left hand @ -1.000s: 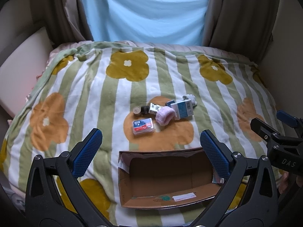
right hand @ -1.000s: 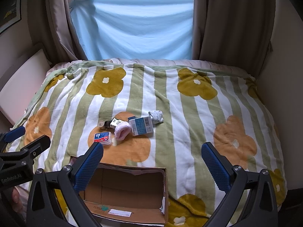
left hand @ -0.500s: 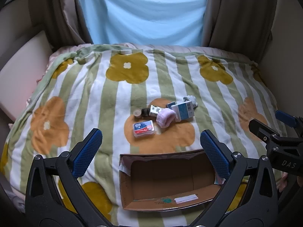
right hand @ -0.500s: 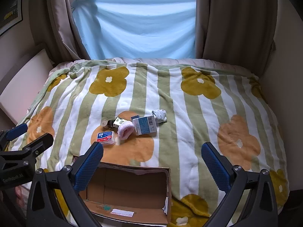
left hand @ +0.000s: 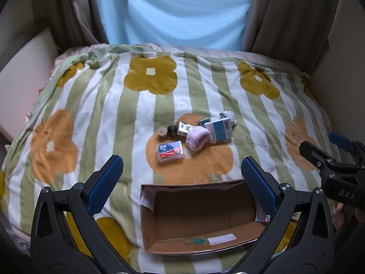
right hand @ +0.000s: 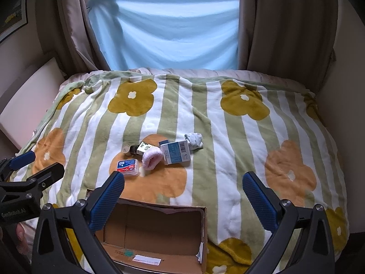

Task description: Organize objects

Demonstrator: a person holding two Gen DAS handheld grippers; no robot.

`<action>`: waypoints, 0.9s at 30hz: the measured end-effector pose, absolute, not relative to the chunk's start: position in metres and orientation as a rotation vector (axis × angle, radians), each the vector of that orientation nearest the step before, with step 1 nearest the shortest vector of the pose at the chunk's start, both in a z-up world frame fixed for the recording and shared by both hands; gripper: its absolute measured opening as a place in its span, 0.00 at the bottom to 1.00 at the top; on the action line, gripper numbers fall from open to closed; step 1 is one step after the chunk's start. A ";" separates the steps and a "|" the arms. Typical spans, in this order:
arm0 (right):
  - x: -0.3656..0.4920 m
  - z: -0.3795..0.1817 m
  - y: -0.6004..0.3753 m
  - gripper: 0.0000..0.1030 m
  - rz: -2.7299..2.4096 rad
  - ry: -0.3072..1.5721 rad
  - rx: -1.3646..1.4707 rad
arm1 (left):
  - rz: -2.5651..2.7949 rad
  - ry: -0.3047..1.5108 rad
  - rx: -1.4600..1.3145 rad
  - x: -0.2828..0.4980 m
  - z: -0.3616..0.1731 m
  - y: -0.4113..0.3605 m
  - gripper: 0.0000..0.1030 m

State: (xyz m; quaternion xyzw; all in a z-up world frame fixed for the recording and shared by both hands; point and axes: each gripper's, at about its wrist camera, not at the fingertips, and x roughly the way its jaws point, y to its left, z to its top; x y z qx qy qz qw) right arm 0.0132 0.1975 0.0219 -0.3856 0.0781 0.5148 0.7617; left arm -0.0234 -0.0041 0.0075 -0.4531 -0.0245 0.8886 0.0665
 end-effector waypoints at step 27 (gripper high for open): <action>0.087 -0.019 0.324 0.99 1.007 0.469 -0.885 | 2.449 -0.204 -1.735 -0.138 -0.113 -0.017 0.99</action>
